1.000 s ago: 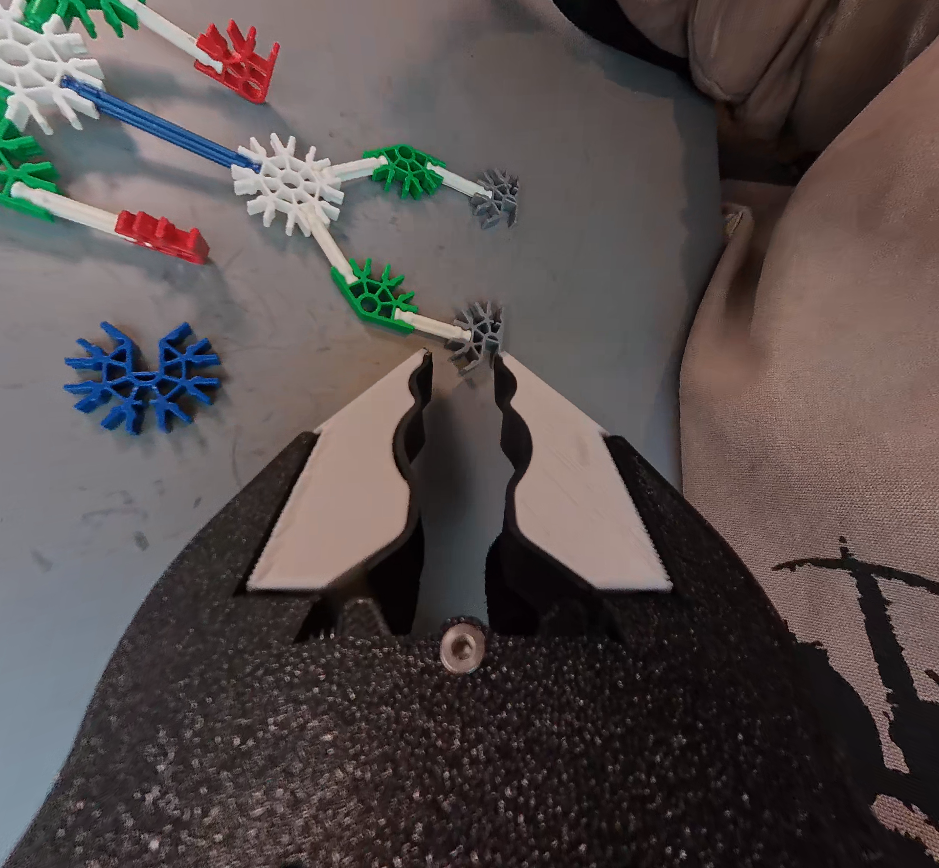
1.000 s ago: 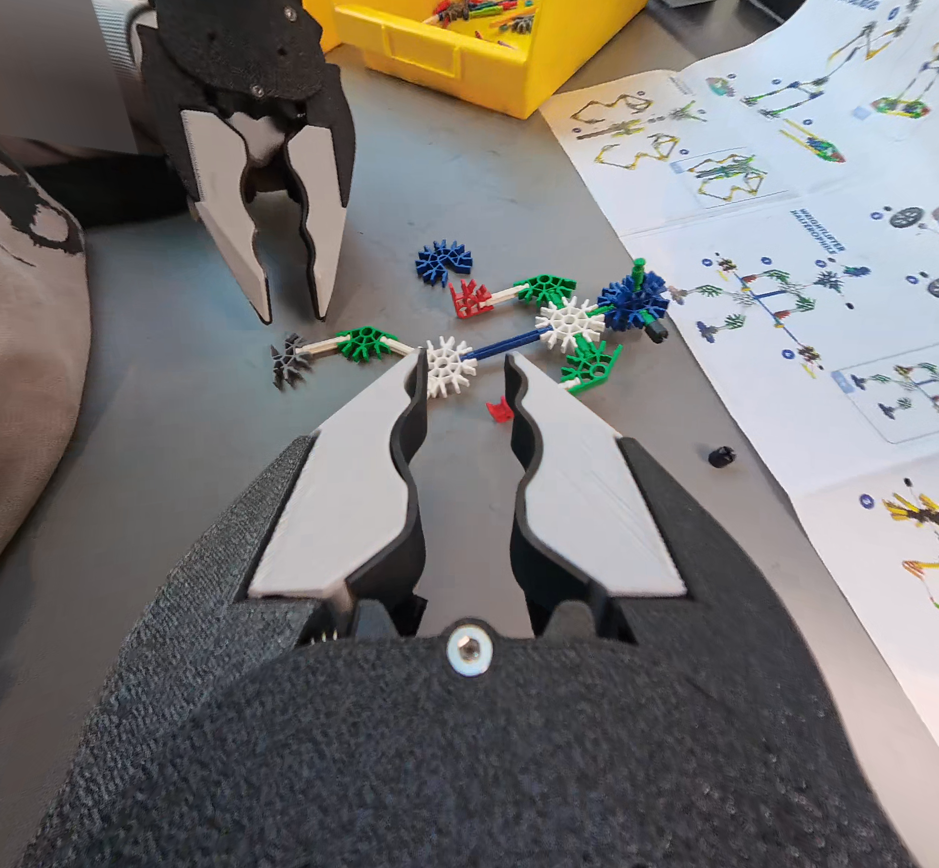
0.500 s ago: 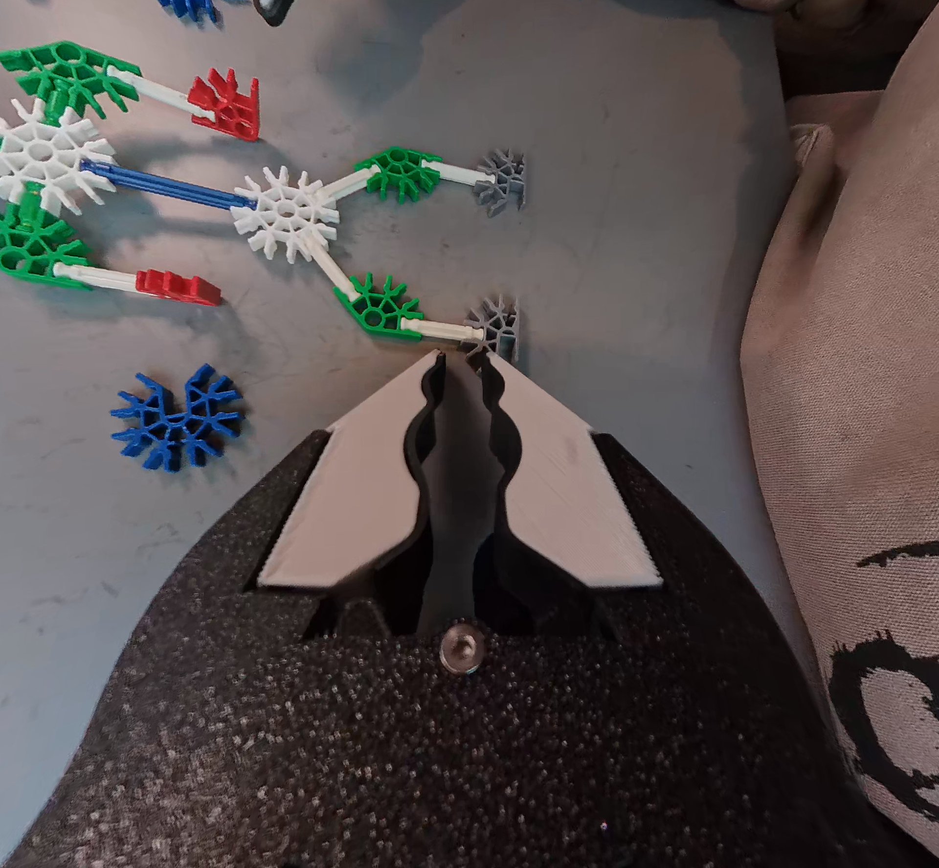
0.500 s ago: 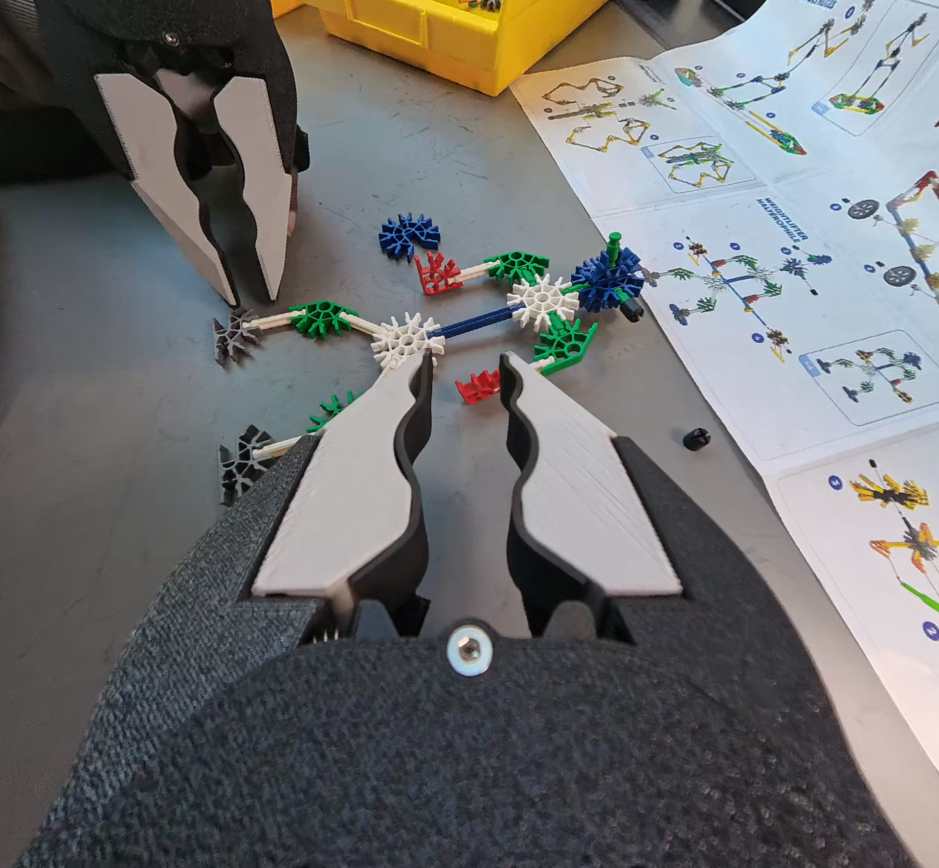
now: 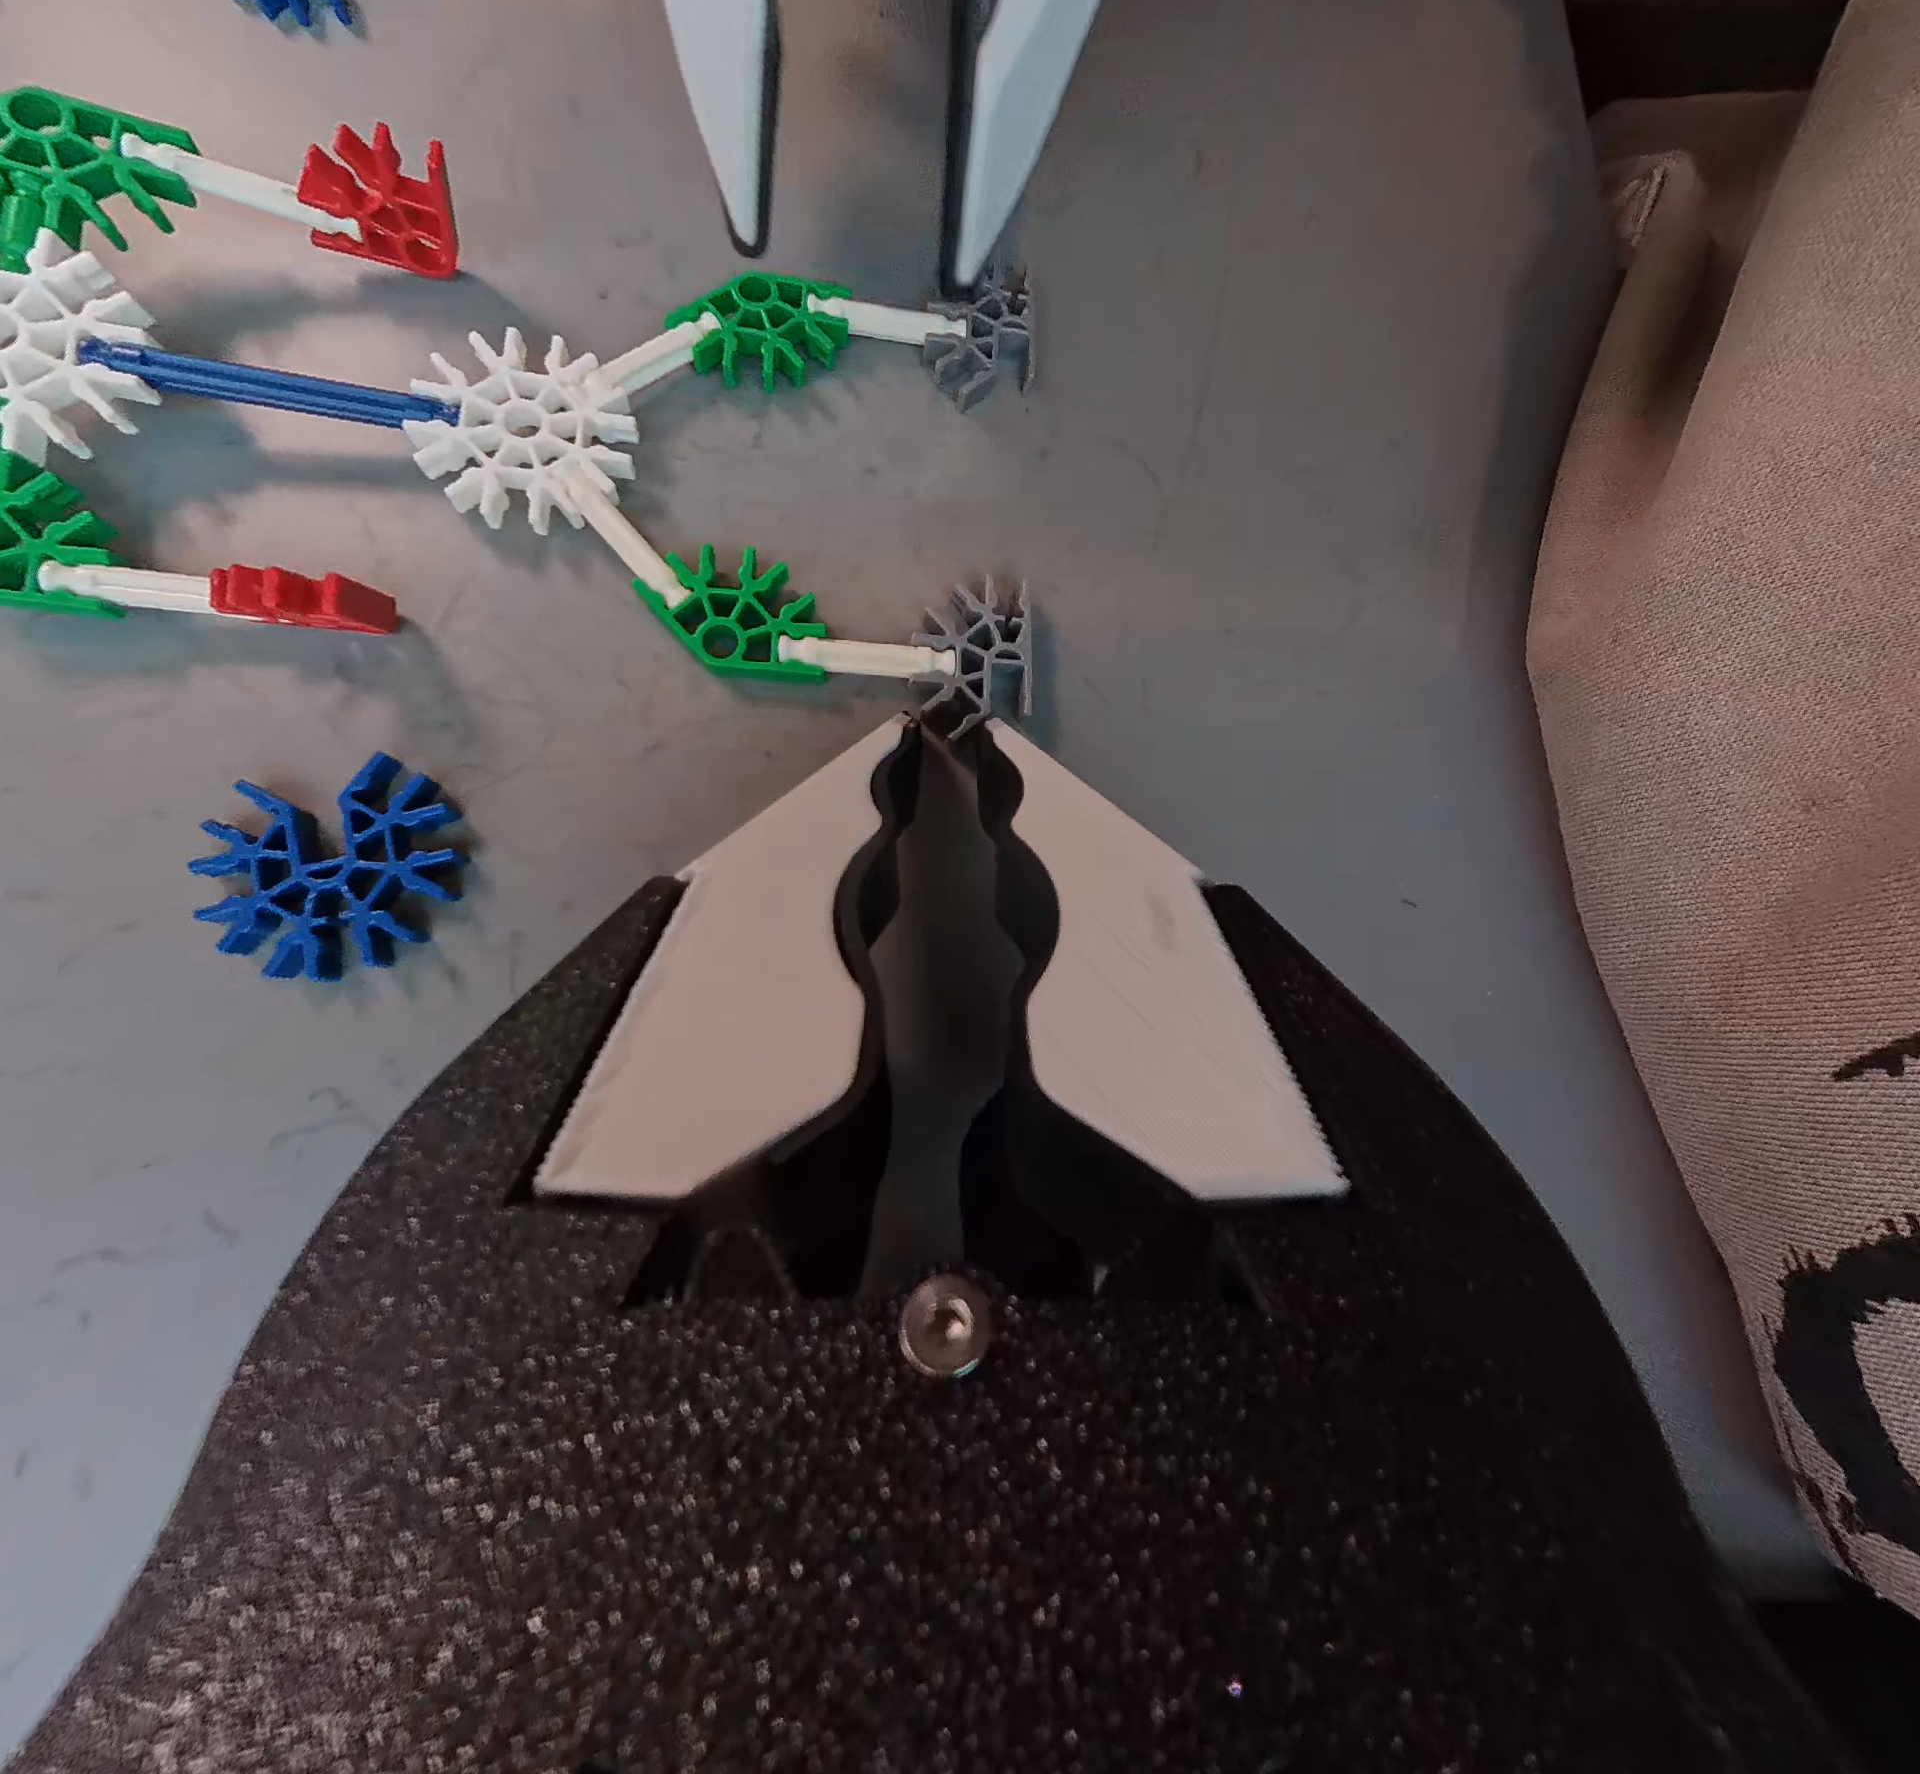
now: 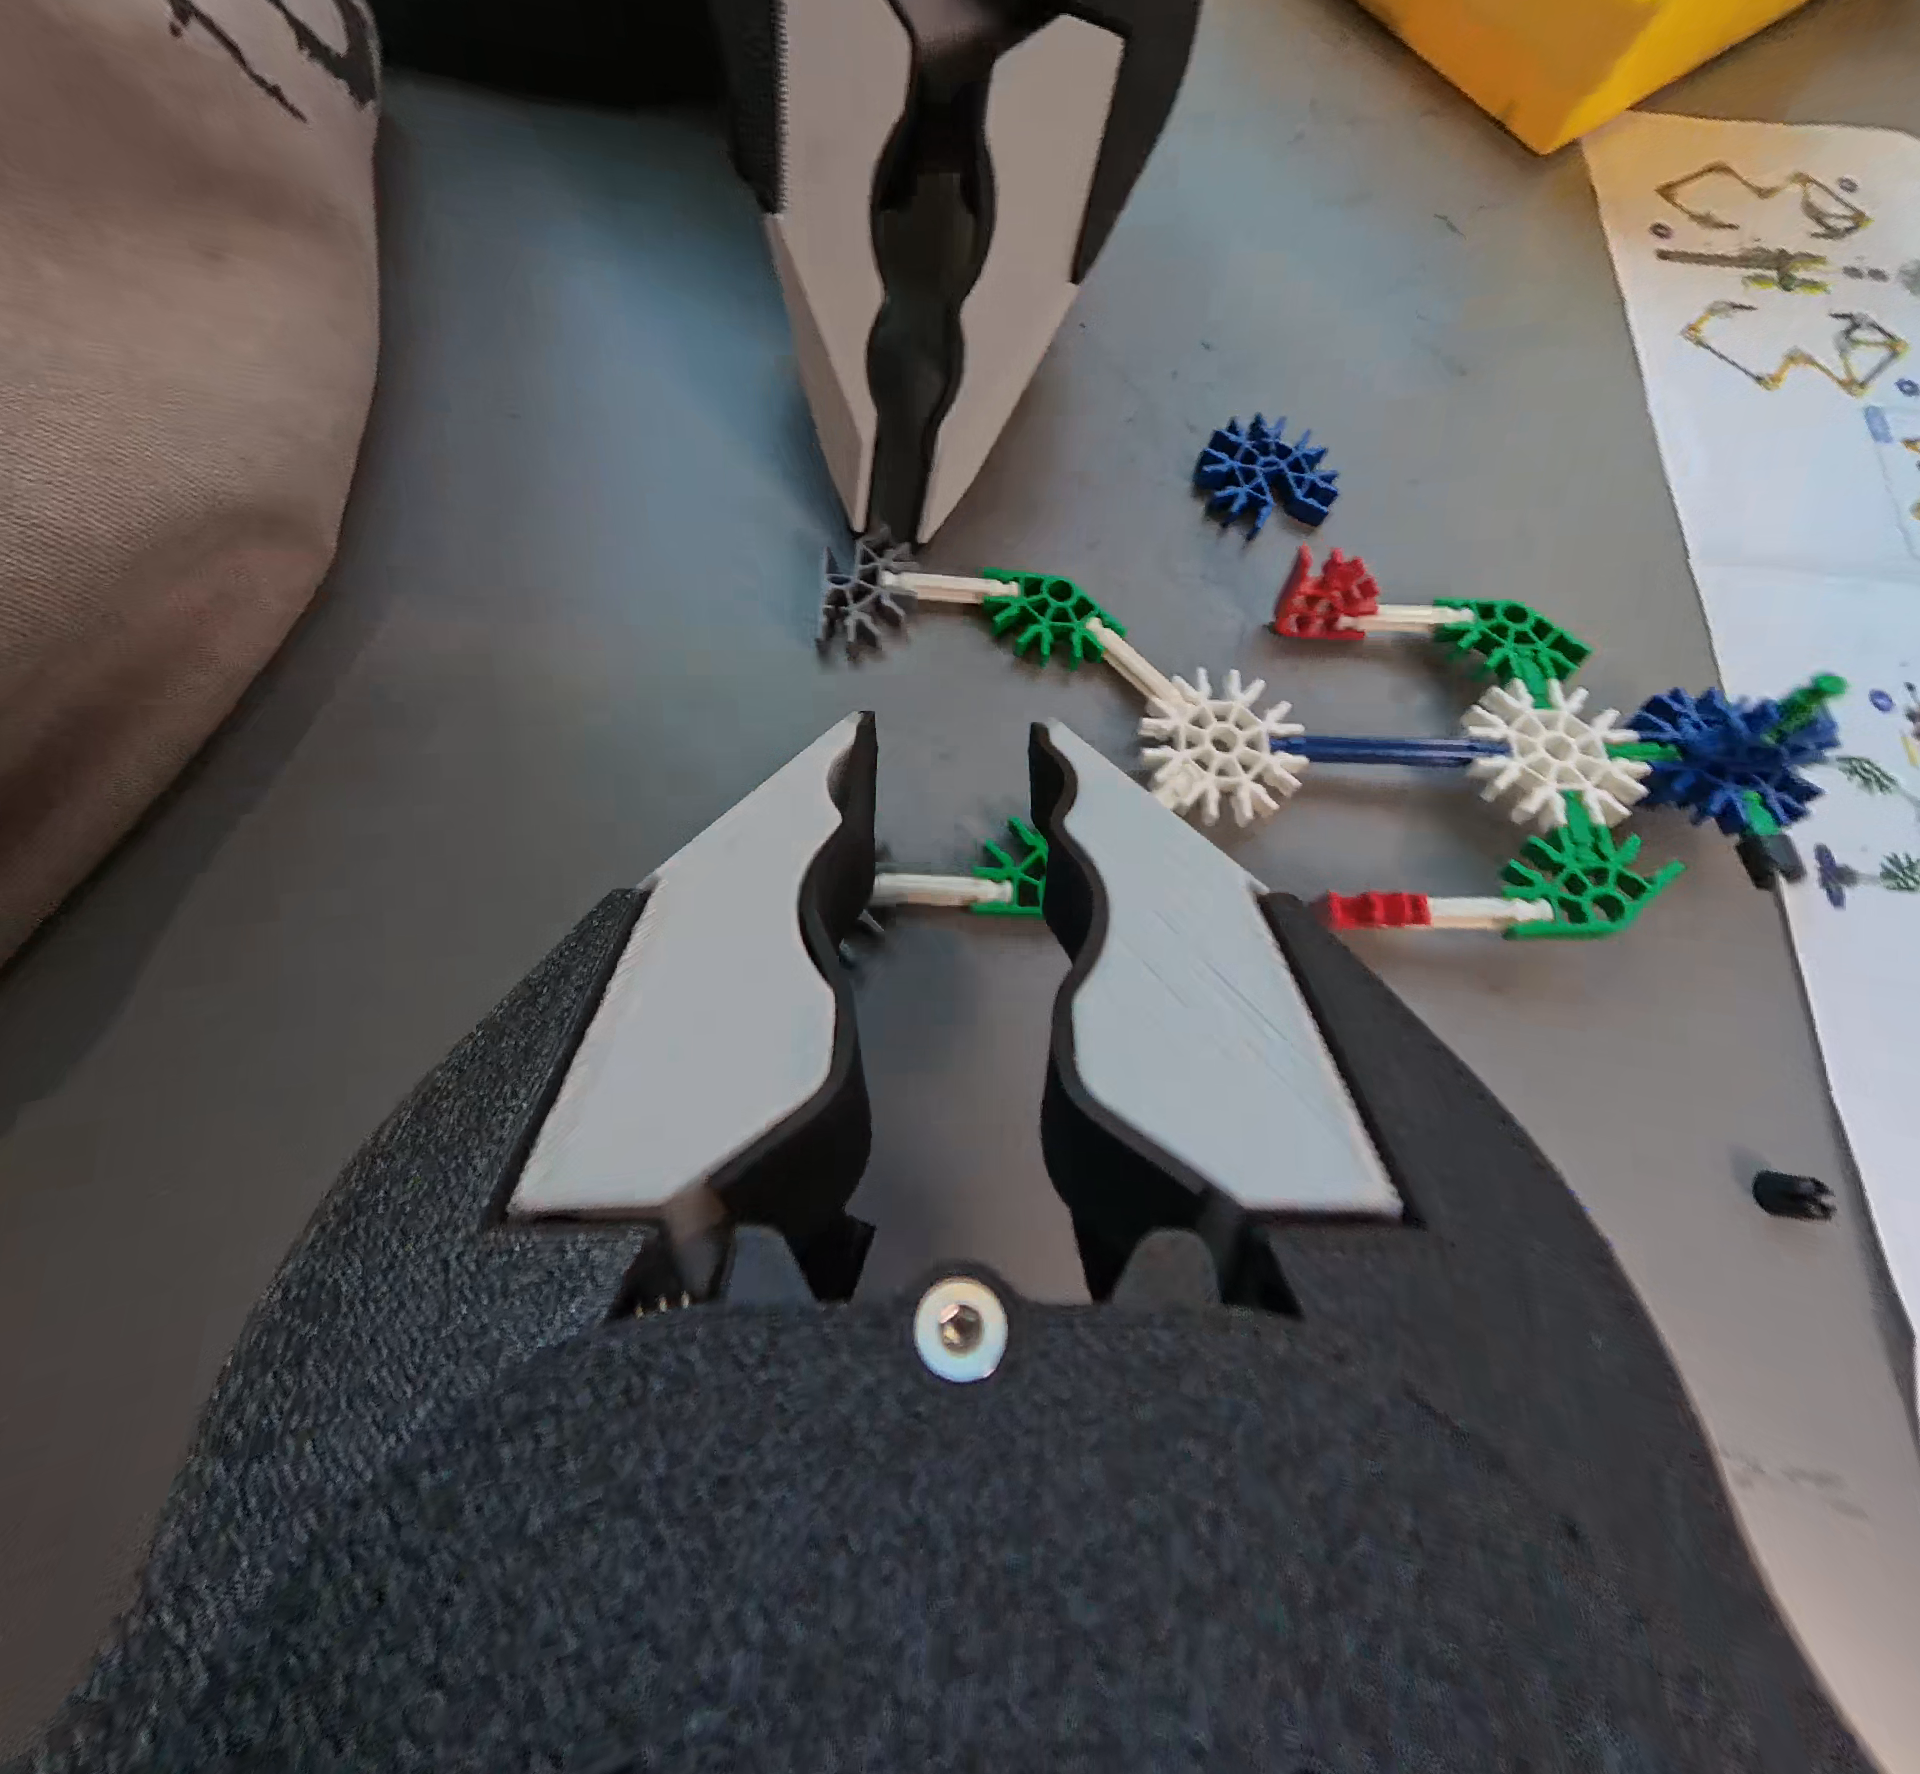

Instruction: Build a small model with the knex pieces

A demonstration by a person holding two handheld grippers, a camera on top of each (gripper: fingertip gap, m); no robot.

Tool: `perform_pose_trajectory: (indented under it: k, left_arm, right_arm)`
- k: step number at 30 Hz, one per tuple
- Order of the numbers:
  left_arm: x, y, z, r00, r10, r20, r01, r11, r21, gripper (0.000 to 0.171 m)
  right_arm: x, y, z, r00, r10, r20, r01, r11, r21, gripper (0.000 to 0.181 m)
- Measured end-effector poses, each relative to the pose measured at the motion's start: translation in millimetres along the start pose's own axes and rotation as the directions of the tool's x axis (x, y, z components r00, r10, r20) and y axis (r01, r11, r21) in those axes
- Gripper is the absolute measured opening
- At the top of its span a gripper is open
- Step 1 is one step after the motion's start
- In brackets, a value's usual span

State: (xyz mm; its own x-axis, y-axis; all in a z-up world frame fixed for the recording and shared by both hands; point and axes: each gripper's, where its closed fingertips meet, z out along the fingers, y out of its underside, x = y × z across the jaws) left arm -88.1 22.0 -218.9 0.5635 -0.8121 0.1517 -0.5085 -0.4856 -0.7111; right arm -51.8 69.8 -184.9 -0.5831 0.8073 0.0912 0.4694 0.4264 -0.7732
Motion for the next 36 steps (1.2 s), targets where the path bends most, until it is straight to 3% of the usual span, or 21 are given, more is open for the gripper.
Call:
perform_pose_trajectory:
  k: [4, 11, 17, 22, 25, 29, 32, 36]
  left_arm:
    - [-3.6, -0.3, 0.3, 1.0, -0.005, 0.024, 0.005, 1.0, -0.006, 0.003]
    - [-3.8, -8.0, 2.4, 0.999, 0.001, 0.051, -0.002, 1.0, 0.015, 0.0]
    - [-2.0, -14.2, 3.7, 0.999, -0.034, 0.039, 0.032, 0.999, 0.041, 0.001]
    - [-5.2, -13.4, 1.9, 0.998, -0.057, 0.039, 0.055, 0.998, 0.042, 0.0]
    - [-31.0, -18.7, -14.2, 0.984, -0.106, 0.146, 0.089, 0.989, 0.114, 0.004]
    - [-78.6, -15.2, -43.1, 0.915, -0.258, 0.31, 0.191, 0.954, 0.23, 0.015]
    - [-95.1, -1.1, -44.0, 0.881, -0.278, 0.382, 0.216, 0.956, 0.197, 0.035]
    - [-99.0, 6.9, -31.5, 0.876, -0.179, 0.447, 0.156, 0.984, 0.089, 0.042]
  right_arm:
    - [-18.0, -1.2, 18.1, 0.997, -0.071, 0.021, 0.072, 0.996, -0.05, 0.029]
    - [-15.2, -4.7, 28.0, 0.994, -0.098, -0.049, 0.093, 0.991, -0.091, 0.029]
    - [-19.6, 1.5, 39.8, 0.986, -0.124, -0.112, 0.098, 0.972, -0.214, 0.026]
    - [-17.4, 2.2, 39.4, 0.983, -0.122, -0.141, 0.089, 0.972, -0.219, 0.02]
    - [-17.7, 3.1, 38.8, 0.986, -0.104, -0.131, 0.075, 0.975, -0.207, 0.02]
    - [-17.0, 4.3, 37.6, 0.987, -0.098, -0.128, 0.071, 0.977, -0.202, 0.02]
    - [-16.0, 5.4, 36.5, 0.987, -0.097, -0.128, 0.07, 0.977, -0.2, 0.02]
    - [-14.9, 6.6, 35.5, 0.988, -0.09, -0.128, 0.064, 0.979, -0.196, 0.02]
